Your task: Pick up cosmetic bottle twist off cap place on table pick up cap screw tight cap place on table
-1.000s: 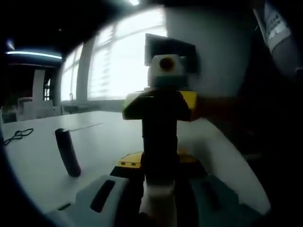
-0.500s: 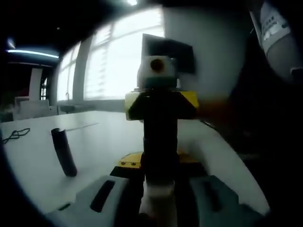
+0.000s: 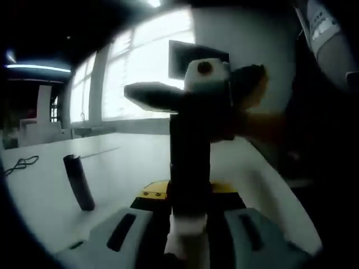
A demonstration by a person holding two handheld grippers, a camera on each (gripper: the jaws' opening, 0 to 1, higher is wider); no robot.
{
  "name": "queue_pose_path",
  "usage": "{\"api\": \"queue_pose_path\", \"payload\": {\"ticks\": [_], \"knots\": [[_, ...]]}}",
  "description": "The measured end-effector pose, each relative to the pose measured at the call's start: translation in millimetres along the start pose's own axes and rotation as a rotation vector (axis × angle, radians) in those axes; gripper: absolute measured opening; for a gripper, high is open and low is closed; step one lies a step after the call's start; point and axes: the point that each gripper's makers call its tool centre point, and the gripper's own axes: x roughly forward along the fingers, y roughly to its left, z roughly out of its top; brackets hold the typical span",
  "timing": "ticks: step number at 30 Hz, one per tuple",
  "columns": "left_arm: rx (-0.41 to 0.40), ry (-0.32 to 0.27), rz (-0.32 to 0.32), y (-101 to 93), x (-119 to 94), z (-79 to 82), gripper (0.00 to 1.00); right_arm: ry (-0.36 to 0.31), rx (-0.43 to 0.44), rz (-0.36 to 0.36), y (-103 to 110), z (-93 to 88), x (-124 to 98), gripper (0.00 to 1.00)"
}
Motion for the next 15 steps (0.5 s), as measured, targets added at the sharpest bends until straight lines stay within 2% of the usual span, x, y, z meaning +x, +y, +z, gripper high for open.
{"api": "queue_pose_path", "payload": {"ticks": [5, 7, 9, 10, 12, 13, 14, 15], "knots": [[-0.007, -0.007, -0.002, 1.2, 0, 0.0, 0.14, -0.086, 0.027, -0.22, -7, 6.6, -10, 0.43], [-0.013, -0.006, 0.002, 2.1, 1, -0.2, 0.14, -0.095, 0.0, -0.309, -12, 5.1, -14, 0.42], [-0.011, -0.006, 0.001, 2.1, 1, -0.1, 0.14, -0.138, 0.001, -0.42, -16, 6.7, -18, 0.41], [-0.007, -0.007, 0.0, 2.2, 1, -0.2, 0.14, -0.151, 0.018, -0.449, -16, 6.0, -19, 0.41], [0.001, -0.007, 0.001, 2.9, 1, -0.4, 0.15, -0.11, -0.041, -0.504, -10, -1.1, -19, 0.41], [0.01, -0.009, 0.005, 3.6, 1, -0.4, 0.15, -0.11, -0.039, -0.515, -4, -2.4, -17, 0.41], [0.016, -0.009, 0.006, 3.5, 1, -0.7, 0.15, -0.116, -0.047, -0.522, 2, -1.4, -17, 0.41], [0.018, -0.009, 0.005, 3.5, 2, -0.6, 0.15, -0.152, -0.019, -0.551, 5, 2.3, -20, 0.41]]}}
